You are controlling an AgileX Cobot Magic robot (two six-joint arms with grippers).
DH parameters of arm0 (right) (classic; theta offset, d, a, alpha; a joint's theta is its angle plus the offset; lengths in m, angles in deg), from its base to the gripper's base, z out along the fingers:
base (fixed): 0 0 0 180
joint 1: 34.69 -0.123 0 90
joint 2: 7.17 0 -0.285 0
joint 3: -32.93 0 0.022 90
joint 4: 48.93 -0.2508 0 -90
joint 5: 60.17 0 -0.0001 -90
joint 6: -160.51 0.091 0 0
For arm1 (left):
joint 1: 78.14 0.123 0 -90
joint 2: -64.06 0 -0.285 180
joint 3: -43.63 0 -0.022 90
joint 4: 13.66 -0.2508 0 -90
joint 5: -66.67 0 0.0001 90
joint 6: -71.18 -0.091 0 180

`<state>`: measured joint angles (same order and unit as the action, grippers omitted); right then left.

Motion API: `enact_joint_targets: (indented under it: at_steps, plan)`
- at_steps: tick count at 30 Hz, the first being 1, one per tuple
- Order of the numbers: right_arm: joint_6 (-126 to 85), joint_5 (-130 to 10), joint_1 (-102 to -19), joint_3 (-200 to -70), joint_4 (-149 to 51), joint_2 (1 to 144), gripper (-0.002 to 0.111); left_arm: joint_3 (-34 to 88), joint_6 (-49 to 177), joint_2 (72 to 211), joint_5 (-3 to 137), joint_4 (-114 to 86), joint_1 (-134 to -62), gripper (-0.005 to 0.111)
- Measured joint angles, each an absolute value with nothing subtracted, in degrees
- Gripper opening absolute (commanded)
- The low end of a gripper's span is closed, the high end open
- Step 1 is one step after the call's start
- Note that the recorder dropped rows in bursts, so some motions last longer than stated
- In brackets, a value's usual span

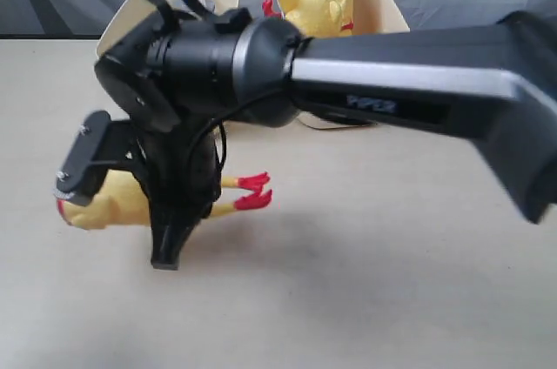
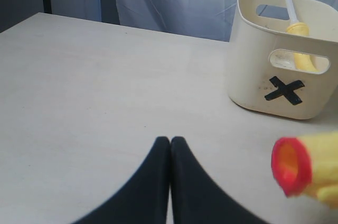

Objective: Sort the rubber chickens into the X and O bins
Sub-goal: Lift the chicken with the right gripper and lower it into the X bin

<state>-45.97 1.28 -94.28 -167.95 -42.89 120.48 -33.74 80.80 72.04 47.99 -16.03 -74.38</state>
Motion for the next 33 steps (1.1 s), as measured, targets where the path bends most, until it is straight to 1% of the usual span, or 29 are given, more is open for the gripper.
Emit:
enact_joint_targets:
  at_steps: [4,8,12,16,19,21,23,25,27,30,33]
  plan:
    - [-46.1,-3.9,-95.3,-167.9,-39.7,113.1,-0.001,-33.7,80.8,72.0,48.0,-16.0,-74.4,0.0]
    - [-44.3,-15.5,-94.9,-168.1,-31.7,107.6,-0.001,-33.7,80.8,72.0,48.0,-16.0,-74.4,0.0]
    - [-38.3,-33.3,-91.3,-168.3,-21.6,106.4,-0.001,-33.7,80.8,72.0,48.0,-16.0,-74.4,0.0]
    - [-30.2,-50.6,-85.3,-168.3,-19.2,109.1,-0.001,-33.7,80.8,72.0,48.0,-16.0,-74.4,0.0]
    - [-20.7,-62.8,-80.3,-168.3,-22.7,112.7,-0.001,-33.7,80.8,72.0,48.0,-16.0,-74.4,0.0]
    - [-16.1,-70.5,-77.2,-168.3,-28.8,115.4,-0.001,-33.7,80.8,72.0,48.0,-16.0,-74.4,0.0]
    - [-13.3,-75.3,-75.2,-168.3,-36.8,117.6,-0.001,-33.7,80.8,72.0,48.0,-16.0,-74.4,0.0]
    - [-11.8,-76.9,-73.9,-168.3,-45.5,119.1,0.001,-33.7,80.8,72.0,48.0,-16.0,-74.4,0.0]
    - [-10.9,-75.5,-73.3,-168.3,-52.0,119.8,0.011,-33.7,80.8,72.0,48.0,-16.0,-74.4,0.0]
    - [-10.7,-73.5,-73.2,-168.3,-52.8,120.2,0.038,-33.7,80.8,72.0,48.0,-16.0,-74.4,0.0]
    - [-10.7,-72.8,-73.6,-168.2,-51.6,120.3,0.062,-33.7,80.8,72.0,48.0,-16.0,-74.4,0.0]
